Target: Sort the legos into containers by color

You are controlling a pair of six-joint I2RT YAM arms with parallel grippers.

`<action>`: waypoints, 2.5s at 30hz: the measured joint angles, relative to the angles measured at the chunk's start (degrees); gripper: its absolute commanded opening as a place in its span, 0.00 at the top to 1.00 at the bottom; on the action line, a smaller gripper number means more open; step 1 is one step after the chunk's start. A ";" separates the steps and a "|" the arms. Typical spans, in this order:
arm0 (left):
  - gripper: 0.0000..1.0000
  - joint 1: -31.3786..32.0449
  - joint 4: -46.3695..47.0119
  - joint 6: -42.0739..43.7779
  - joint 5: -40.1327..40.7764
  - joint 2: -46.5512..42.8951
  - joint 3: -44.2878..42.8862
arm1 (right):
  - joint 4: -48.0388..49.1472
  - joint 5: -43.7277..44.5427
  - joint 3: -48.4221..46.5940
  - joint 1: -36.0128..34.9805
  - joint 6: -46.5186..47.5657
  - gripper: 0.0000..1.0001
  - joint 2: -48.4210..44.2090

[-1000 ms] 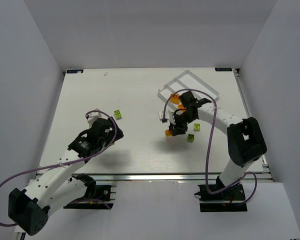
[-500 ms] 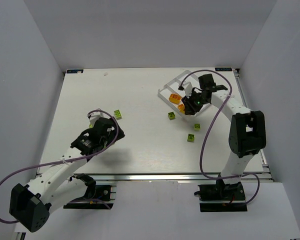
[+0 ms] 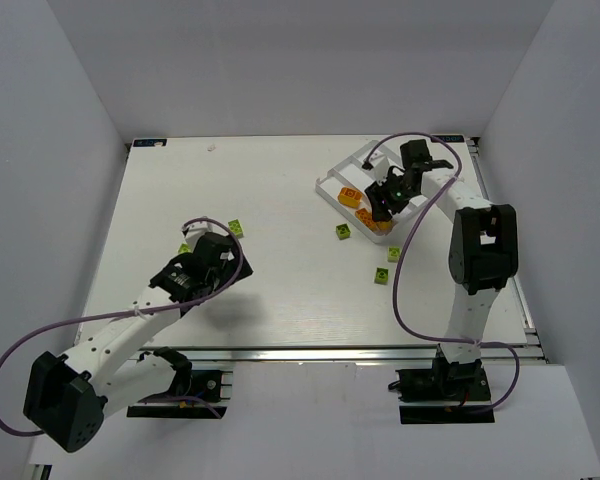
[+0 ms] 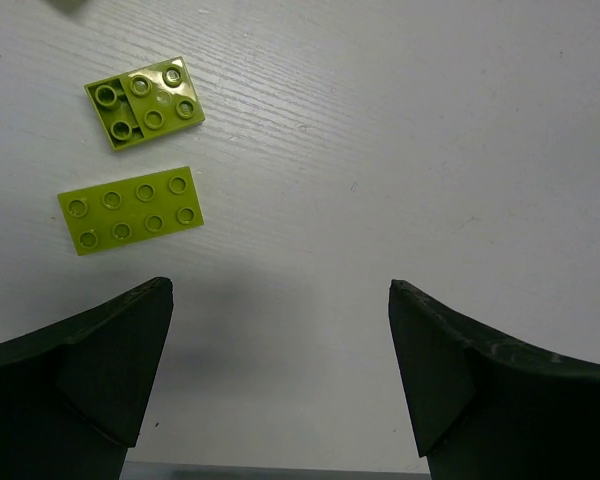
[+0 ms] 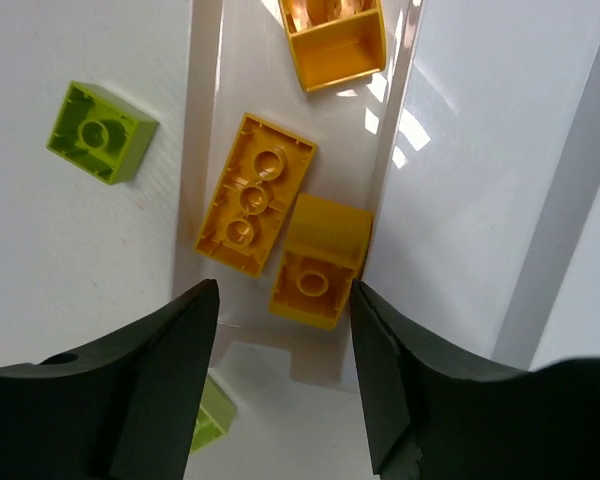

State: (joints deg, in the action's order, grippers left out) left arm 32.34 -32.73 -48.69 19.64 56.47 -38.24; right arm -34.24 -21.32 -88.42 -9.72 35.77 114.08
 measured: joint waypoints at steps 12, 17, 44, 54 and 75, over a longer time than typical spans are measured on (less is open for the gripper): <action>0.62 -3.21 -2.43 -0.87 -0.83 10.01 -8.94 | -5.86 -18.51 4.76 2.38 14.45 0.56 -8.63; 0.30 -8.87 -4.81 0.02 -1.70 21.42 -19.10 | -5.68 -24.98 12.57 2.16 18.86 0.98 -18.53; 0.34 -20.41 -7.52 17.00 -15.82 63.56 -51.76 | 4.33 -21.46 23.74 1.92 5.88 0.42 -26.73; 0.76 -19.93 -8.39 19.32 -15.93 63.84 -52.19 | 4.46 -20.83 23.74 2.19 4.90 0.44 -26.73; 0.90 -1.62 21.66 6.73 -41.53 74.93 -78.25 | 17.94 1.25 25.18 8.55 -28.74 1.00 -29.70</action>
State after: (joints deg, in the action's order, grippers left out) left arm 30.72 -11.07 -41.95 -21.89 131.39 -116.49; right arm -16.29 -20.08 -63.24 -1.17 7.03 84.38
